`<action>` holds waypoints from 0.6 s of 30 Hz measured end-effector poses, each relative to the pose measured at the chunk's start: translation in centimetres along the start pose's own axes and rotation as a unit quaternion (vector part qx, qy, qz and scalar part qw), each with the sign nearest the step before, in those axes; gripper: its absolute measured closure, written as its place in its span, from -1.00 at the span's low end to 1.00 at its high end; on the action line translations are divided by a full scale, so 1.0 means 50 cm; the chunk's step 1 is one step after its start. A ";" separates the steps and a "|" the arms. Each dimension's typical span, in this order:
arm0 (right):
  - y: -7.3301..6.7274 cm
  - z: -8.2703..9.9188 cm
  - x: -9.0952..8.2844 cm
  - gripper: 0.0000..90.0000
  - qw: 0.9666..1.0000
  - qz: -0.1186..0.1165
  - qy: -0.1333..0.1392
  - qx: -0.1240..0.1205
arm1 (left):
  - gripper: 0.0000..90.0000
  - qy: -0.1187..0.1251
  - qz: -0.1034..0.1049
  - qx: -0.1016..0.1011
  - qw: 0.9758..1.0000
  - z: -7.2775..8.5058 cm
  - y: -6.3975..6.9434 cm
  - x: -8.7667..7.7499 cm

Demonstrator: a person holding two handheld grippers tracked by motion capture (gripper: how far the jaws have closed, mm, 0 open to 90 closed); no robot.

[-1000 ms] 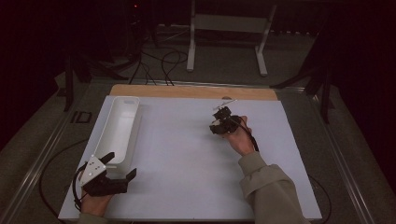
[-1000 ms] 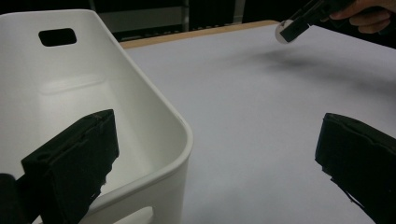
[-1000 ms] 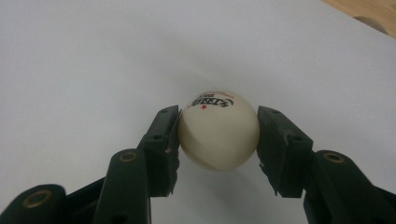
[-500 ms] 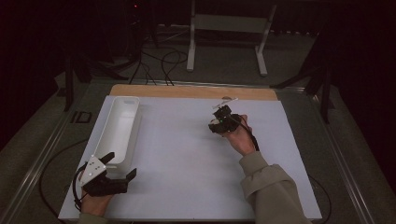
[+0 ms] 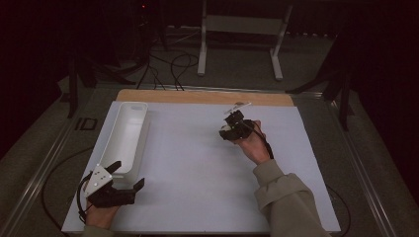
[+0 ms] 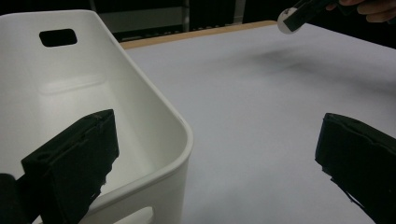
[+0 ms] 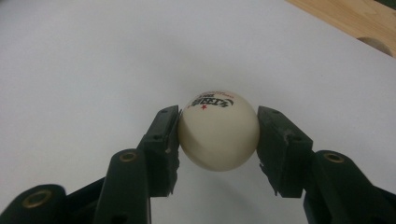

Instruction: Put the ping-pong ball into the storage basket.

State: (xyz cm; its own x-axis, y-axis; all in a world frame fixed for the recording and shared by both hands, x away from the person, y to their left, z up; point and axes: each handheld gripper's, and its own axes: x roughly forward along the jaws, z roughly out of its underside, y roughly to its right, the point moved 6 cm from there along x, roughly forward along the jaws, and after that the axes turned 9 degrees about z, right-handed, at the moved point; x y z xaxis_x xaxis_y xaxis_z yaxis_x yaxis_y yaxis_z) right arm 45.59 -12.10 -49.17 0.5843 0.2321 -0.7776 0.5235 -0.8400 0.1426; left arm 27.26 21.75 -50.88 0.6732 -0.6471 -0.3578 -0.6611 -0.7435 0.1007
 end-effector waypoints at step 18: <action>-0.016 -0.014 -0.014 0.13 1.000 -0.009 0.007 -0.005 | -1.00 0.000 0.000 0.000 1.000 0.000 0.000 0.000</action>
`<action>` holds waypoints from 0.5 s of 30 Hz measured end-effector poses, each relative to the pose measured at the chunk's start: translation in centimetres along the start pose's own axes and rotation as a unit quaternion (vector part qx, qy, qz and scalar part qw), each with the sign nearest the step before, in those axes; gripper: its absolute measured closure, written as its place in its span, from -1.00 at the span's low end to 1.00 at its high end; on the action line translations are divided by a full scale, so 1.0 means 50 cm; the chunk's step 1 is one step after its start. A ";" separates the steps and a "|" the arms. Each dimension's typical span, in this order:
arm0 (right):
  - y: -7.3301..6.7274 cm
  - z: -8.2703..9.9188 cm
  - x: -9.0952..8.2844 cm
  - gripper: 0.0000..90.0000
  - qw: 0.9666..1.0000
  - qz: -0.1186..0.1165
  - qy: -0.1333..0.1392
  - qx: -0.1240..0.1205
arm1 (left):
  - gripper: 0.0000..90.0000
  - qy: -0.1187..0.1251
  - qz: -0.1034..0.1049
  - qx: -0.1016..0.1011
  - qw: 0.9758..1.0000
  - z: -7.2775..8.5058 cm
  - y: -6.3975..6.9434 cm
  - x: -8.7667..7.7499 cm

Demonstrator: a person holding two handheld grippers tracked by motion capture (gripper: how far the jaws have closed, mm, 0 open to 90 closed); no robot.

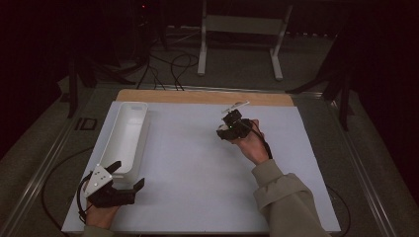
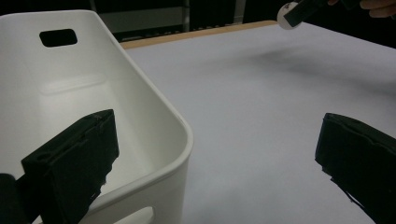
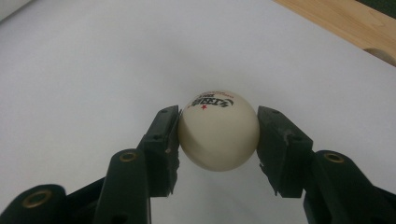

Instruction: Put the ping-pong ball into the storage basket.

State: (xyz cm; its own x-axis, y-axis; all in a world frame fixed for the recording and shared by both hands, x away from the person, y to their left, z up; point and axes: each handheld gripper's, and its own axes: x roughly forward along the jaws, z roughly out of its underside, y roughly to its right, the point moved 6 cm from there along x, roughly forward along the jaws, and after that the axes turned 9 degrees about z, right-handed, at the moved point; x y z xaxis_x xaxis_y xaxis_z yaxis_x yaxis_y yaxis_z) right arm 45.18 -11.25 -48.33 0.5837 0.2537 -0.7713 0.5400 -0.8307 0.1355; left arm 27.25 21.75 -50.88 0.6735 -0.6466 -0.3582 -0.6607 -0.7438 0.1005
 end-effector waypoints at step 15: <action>-0.016 -0.010 -0.011 0.13 1.000 -0.005 0.005 -0.008 | -1.00 0.000 -0.001 0.001 1.000 0.000 0.000 0.000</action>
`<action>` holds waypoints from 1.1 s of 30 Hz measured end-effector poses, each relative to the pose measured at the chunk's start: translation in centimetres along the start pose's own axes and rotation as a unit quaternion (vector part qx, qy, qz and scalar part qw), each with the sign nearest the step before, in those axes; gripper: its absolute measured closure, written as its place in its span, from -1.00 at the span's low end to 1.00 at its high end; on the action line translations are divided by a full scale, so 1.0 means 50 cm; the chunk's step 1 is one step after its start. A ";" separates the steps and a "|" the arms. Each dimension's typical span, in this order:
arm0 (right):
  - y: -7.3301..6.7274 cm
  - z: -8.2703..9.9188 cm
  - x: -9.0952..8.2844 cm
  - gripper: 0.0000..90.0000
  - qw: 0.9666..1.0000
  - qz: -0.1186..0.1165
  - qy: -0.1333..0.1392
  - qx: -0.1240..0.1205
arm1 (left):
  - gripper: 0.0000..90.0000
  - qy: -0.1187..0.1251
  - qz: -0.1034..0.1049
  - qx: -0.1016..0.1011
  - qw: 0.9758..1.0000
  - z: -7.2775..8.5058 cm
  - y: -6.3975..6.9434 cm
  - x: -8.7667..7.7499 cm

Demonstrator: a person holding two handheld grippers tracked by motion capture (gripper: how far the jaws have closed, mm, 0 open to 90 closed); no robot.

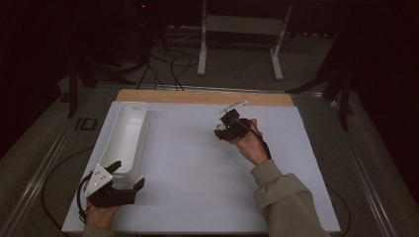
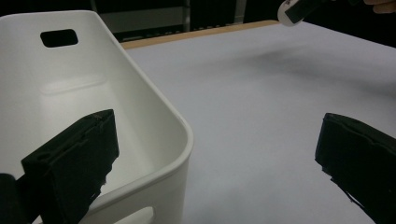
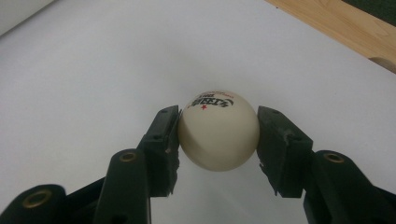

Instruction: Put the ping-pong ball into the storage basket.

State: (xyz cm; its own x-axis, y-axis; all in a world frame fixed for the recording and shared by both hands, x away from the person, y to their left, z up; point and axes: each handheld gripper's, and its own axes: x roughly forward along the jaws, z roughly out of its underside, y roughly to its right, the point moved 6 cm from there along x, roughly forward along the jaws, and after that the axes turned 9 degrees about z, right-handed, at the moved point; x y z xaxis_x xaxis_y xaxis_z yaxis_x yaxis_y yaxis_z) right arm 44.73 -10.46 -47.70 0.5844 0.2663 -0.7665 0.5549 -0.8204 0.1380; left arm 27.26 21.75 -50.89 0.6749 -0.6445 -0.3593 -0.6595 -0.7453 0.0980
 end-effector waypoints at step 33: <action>-0.027 -0.019 -0.016 0.13 1.000 -0.012 0.010 -0.013 | -1.00 0.000 0.001 0.000 1.000 0.000 0.000 0.000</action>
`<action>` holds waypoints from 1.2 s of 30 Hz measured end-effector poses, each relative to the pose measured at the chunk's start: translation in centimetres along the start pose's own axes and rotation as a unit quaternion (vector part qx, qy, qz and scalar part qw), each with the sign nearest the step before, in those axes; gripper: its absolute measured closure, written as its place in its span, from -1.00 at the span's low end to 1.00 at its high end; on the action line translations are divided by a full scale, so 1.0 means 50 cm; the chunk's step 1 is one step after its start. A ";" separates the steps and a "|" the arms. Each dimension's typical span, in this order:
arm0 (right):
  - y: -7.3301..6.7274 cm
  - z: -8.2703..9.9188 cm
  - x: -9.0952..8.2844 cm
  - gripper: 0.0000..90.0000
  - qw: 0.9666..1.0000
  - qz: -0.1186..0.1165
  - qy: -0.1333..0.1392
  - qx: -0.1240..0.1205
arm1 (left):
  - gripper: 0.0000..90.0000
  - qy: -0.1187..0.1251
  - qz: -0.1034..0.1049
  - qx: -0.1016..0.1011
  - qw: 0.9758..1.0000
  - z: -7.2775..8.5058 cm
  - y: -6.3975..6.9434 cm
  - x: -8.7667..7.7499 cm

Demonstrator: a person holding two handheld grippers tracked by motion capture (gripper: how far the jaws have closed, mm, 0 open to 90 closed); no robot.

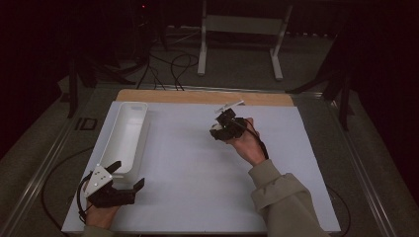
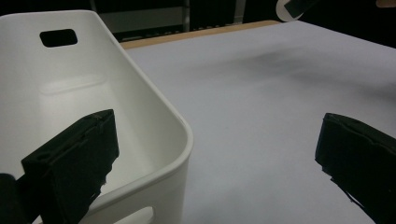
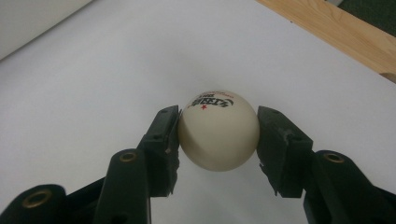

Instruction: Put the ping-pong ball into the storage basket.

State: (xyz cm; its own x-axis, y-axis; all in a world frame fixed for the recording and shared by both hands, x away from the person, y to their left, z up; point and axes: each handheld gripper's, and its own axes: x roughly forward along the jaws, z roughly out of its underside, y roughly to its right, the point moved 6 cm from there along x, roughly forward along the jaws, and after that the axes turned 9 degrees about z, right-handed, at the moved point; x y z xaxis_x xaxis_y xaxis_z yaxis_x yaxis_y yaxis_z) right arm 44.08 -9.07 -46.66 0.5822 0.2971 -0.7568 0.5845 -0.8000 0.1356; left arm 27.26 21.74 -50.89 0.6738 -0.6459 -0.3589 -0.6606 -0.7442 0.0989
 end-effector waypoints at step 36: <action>-0.044 -0.024 -0.013 0.13 1.000 -0.016 0.011 -0.018 | -1.00 0.000 0.000 0.000 1.000 0.000 0.000 0.000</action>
State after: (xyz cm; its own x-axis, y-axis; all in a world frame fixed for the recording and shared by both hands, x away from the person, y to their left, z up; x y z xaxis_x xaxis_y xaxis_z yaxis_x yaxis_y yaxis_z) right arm 43.11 -6.86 -45.69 0.5743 0.3341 -0.7474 0.6232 -0.7704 0.1345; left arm 27.26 21.75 -50.89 0.6739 -0.6457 -0.3591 -0.6605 -0.7443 0.0988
